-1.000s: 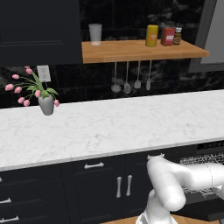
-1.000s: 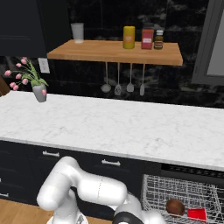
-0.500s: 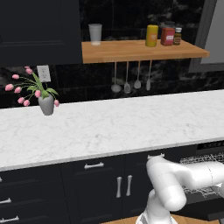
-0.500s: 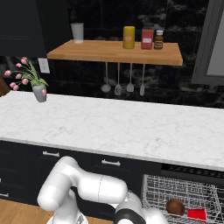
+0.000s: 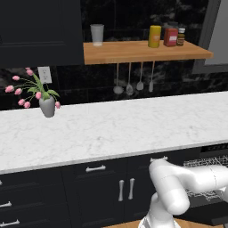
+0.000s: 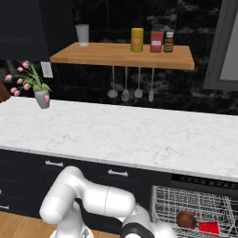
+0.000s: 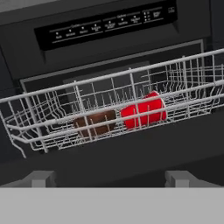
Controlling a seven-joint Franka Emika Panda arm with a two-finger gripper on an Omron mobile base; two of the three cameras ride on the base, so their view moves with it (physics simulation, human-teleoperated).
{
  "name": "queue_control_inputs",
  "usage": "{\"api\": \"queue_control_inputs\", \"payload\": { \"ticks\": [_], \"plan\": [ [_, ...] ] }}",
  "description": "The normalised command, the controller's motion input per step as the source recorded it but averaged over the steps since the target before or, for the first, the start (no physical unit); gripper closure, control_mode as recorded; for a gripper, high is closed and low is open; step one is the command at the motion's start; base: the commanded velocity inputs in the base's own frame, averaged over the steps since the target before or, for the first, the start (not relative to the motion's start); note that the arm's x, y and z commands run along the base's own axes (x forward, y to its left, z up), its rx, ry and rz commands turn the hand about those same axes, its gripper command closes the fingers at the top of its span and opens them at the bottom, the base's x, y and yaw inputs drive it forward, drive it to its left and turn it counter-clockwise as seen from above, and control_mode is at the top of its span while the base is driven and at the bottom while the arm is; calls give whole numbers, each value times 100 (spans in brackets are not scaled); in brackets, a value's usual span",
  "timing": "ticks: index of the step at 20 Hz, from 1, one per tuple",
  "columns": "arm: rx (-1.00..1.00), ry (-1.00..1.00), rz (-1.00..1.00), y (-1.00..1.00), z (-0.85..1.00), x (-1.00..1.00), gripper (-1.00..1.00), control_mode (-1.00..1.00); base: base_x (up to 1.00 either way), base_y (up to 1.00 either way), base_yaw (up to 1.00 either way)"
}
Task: Pick up the cup and bowl from the counter, place them in the dishwasher, and close the dishwasher door.
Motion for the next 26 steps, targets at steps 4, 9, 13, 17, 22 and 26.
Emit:
{"api": "queue_control_inputs", "payload": {
  "ticks": [4, 9, 13, 17, 22, 26],
  "plan": [
    [1, 0, 0, -45, -24, -53, -100, -100, 0, 0, 0],
    [0, 3, 0, -36, -68, -25, -100, -100, 0, 0, 0],
    [1, 4, 1, -5, -99, 36, -100, -100, 0, 0, 0],
    [7, 0, 8, -4, -92, 96, -100, -100, 0, 0, 0],
    [8, -4, 15, 0, -58, 88, -100, -100, 0, 0, 0],
    [11, -15, 19, 6, -8, 92, -100, -100, 0, 0, 0]
  ]
}}
